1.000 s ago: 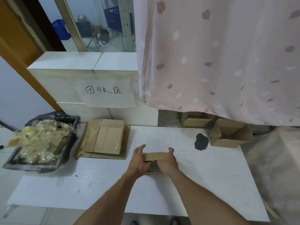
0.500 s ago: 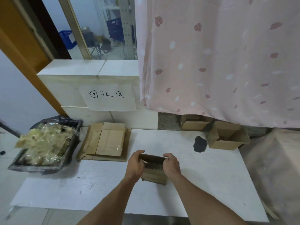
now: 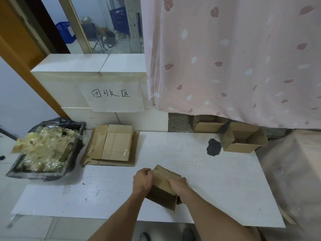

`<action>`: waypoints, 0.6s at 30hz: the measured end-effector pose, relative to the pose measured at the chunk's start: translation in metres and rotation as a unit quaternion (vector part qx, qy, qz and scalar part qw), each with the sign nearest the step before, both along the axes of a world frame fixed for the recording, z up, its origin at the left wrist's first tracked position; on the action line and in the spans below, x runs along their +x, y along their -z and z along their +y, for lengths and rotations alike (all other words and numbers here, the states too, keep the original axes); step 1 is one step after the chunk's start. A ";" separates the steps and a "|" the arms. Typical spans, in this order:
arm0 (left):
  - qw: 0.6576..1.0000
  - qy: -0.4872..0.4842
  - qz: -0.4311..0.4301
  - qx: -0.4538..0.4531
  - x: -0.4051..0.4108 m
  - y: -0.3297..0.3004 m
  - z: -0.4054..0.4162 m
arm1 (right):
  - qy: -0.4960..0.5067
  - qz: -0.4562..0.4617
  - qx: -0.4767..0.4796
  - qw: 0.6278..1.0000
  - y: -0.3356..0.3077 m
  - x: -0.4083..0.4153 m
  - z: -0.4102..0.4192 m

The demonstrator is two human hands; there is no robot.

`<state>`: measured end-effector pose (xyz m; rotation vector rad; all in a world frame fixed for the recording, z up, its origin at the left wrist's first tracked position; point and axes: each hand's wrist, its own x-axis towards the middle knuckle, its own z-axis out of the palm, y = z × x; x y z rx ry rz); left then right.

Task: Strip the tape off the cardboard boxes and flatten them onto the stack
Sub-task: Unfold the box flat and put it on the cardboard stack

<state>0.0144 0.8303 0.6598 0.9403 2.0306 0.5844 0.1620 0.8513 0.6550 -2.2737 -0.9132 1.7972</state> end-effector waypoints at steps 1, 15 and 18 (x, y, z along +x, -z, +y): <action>1.000 -0.005 -0.021 0.018 -0.002 -0.001 0.000 | 0.004 0.022 0.009 1.000 0.001 -0.001 -0.001; 0.948 0.242 0.188 -0.086 0.013 0.030 -0.016 | -0.346 -0.152 0.193 0.905 0.029 -0.003 -0.013; 0.915 0.324 0.218 -0.106 0.016 0.037 -0.018 | -0.396 -0.148 0.190 0.886 0.040 -0.001 -0.020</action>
